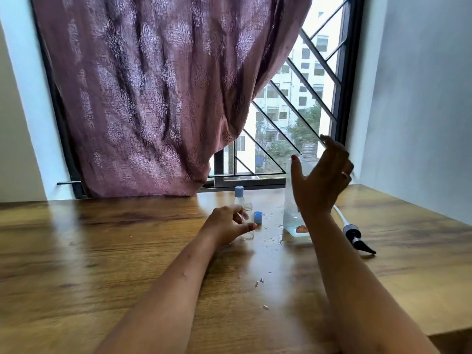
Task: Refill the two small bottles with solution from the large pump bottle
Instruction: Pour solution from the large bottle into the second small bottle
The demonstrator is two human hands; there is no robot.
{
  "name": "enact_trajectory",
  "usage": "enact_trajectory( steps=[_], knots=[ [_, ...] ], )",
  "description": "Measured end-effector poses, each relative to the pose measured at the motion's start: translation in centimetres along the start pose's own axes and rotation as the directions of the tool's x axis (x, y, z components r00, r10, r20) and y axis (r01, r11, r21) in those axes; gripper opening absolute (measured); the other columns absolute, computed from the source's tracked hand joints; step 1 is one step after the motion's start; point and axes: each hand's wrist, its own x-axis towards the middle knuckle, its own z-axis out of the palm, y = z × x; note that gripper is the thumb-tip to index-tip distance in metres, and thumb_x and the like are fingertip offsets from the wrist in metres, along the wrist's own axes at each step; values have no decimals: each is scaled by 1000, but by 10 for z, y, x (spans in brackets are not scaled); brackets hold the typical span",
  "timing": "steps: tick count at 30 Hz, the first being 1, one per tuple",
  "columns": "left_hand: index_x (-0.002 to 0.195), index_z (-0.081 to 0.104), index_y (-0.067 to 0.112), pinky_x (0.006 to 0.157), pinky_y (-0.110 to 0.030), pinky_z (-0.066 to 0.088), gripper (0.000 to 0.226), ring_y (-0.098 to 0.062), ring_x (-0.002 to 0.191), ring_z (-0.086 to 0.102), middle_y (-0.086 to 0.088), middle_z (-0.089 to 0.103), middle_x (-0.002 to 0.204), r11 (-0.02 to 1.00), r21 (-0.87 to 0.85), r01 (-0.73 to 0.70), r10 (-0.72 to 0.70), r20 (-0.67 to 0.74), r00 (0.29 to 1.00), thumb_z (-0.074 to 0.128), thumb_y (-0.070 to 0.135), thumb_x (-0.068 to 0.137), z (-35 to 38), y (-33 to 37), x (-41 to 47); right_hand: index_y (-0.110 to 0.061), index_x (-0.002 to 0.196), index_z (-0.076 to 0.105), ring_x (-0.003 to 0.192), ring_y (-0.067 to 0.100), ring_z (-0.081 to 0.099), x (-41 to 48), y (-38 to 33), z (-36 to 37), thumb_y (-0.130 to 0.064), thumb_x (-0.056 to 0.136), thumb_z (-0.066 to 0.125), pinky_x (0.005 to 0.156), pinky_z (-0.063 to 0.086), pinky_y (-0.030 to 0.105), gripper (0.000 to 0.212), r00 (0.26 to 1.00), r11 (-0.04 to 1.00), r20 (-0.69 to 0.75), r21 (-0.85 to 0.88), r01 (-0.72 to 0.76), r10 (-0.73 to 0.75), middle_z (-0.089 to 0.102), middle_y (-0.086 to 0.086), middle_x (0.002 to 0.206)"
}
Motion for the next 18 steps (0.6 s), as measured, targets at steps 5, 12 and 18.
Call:
enact_trajectory(
  steps=[5, 12, 18],
  knots=[
    [99, 64, 18, 67, -21, 42, 39, -10, 81, 59, 2, 64, 88, 999, 32, -4, 4, 2, 1000, 71, 48, 75, 1, 0, 0, -36, 146, 0, 130, 43, 34, -1, 22, 6, -61, 64, 72, 100, 31, 56, 112, 824, 936, 470, -12, -352, 317, 20, 15, 152],
    [96, 63, 20, 70, -26, 44, 39, -12, 80, 59, 5, 61, 84, 996, 92, -7, 12, -48, 999, 70, 52, 74, 1, -1, -1, -32, 140, 17, 121, 41, 44, -4, 23, 8, -30, 65, 78, 94, 40, 50, 97, 849, 932, 457, 107, -346, 263, 33, 18, 141],
    [98, 62, 19, 74, -30, 47, 38, -15, 85, 62, 2, 66, 89, 991, 132, 13, -3, -76, 997, 69, 49, 76, 0, -2, -1, -35, 132, 20, 113, 38, 51, -19, 14, 15, -28, 61, 79, 97, 39, 60, 93, 886, 996, 456, 16, 83, -81, 41, 7, 131]
  ],
)
